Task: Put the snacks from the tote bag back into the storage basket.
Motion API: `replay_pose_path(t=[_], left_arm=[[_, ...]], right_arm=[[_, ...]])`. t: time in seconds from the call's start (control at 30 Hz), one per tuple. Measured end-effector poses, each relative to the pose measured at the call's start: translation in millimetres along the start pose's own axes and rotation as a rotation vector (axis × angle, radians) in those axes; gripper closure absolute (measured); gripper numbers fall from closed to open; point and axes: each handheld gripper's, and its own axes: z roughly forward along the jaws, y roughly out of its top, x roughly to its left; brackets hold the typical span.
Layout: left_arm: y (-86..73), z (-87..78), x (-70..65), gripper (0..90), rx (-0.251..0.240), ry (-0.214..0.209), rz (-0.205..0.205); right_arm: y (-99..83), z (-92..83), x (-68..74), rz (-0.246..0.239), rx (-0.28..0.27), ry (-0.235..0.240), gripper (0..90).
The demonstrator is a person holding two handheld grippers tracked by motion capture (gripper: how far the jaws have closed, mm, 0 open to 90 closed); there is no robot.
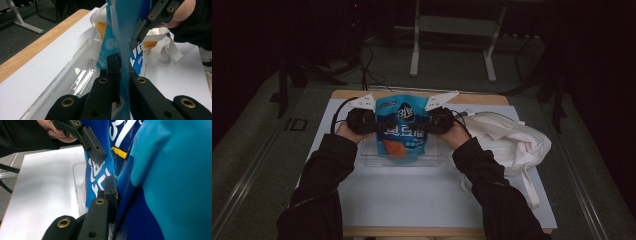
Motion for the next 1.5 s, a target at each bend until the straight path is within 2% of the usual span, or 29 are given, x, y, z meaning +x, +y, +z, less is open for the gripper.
replay_pose_path(t=[0.17,0.33,0.5,0.67,0.83,0.97,1.0,1.07,1.13,1.27,1.3,1.33,1.37,1.4,1.43,1.5], left_arm=[[-9.3,1.8,-0.9,89.9,-0.001,-0.012,-0.008],[-14.5,-0.2,-2.4,89.8,-0.026,-0.021,-0.016],[-18.7,-0.6,-4.3,89.8,-0.052,-0.012,-0.026],[-18.9,-0.2,-5.0,89.5,-0.058,0.000,-0.038],[-21.4,0.6,-7.3,89.0,-0.085,0.024,-0.062],[-20.6,0.4,-6.9,86.7,-0.085,0.018,-0.068],[-19.3,0.1,-7.7,84.6,-0.091,0.034,-0.069],[-17.5,0.5,-9.5,82.9,-0.095,0.041,-0.061],[-15.4,1.0,-11.4,77.0,-0.094,0.046,-0.059],[-13.0,0.0,-12.8,58.8,-0.099,0.057,-0.081],[-13.0,0.0,-12.8,55.2,-0.099,0.057,-0.081],[-12.8,-0.9,-12.7,55.2,-0.109,0.062,-0.093],[-12.9,-3.2,-12.7,48.6,-0.127,0.057,-0.096],[-12.9,-3.2,-12.7,45.8,-0.127,0.057,-0.096],[-12.2,-4.0,-13.9,45.8,-0.122,0.084,-0.097],[-12.3,-4.7,-15.3,38.8,-0.121,0.088,-0.103]], right_arm=[[-6.3,4.7,2.9,-0.006,0.005,0.005,85.2],[-11.5,5.2,5.0,0.000,-0.024,0.014,85.1],[-12.3,5.5,6.3,-0.005,-0.033,0.015,85.0],[-13.3,5.5,5.2,0.009,-0.041,0.015,84.3],[-14.0,5.7,2.4,0.028,-0.047,0.021,83.0],[-14.5,5.2,2.2,0.030,-0.056,0.016,79.8],[-14.5,4.7,1.7,0.033,-0.059,0.018,77.0],[-14.2,2.4,0.6,0.044,-0.078,0.025,70.7],[-13.4,0.4,-0.8,0.056,-0.088,0.023,64.9],[-12.8,-2.3,-1.2,0.056,-0.083,0.002,51.5],[-12.8,-2.3,-1.2,0.056,-0.083,0.002,51.5],[-13.0,-3.2,-1.4,0.058,-0.084,-0.001,49.2],[-13.6,-5.2,-2.1,0.061,-0.081,-0.004,44.6],[-13.6,-5.2,-2.1,0.061,-0.081,-0.004,44.6],[-13.7,-5.9,-2.3,0.062,-0.083,-0.003,42.2],[-13.9,-8.2,-2.8,0.063,-0.087,-0.002,35.6]])
